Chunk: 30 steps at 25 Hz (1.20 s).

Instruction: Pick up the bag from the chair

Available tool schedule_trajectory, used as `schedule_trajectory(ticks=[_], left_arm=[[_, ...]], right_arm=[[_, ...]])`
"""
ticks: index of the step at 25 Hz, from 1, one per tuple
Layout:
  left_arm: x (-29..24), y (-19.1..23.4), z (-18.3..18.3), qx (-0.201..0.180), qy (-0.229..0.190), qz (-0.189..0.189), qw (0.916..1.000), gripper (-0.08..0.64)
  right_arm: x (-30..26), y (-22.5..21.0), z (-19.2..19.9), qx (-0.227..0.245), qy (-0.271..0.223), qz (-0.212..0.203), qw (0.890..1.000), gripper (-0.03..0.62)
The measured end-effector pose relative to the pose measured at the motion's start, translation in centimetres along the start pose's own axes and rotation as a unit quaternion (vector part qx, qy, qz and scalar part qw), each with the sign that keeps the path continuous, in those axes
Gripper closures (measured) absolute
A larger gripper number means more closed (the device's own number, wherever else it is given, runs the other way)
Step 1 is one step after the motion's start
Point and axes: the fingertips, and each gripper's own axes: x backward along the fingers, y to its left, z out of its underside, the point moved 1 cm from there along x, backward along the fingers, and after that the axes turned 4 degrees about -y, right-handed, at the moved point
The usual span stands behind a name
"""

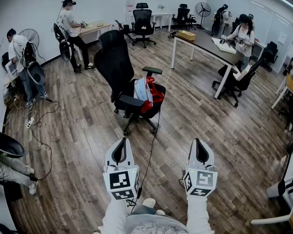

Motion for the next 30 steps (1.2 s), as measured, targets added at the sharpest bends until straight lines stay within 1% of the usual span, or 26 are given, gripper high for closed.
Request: schedule_trajectory(ticks=[9, 13, 18, 24, 30], left_arm=[[-0.7, 0.5, -0.1, -0.004, 0.000, 0.004, 1.0000, 0.555], [-1.6, 0.7, 0.1, -0.005, 0.000, 0.005, 1.0000, 0.555], [-3.4, 0.9, 0.3, -0.005, -0.001, 0.012, 0.9999, 0.555], [-5.9, 1.6, 0.6, 0.000, -0.001, 0.025, 0.9997, 0.555], [-8.3, 1.7, 2.0, 0.002, 0.015, 0.035, 0.9993, 0.555]], right_arm=[[-0.8, 0.2, 0.1, -0.003, 0.001, 0.004, 1.000, 0.581], [-1.5, 0.0, 0.5, -0.003, 0.000, 0.011, 1.000, 0.581], [-2.7, -0.8, 0.9, -0.009, -0.008, 0.031, 0.999, 0.581], [-4.7, -0.9, 1.6, -0.003, -0.001, 0.039, 0.999, 0.581], [-6.2, -1.2, 3.0, -0.006, 0.012, 0.046, 0.999, 0.581]])
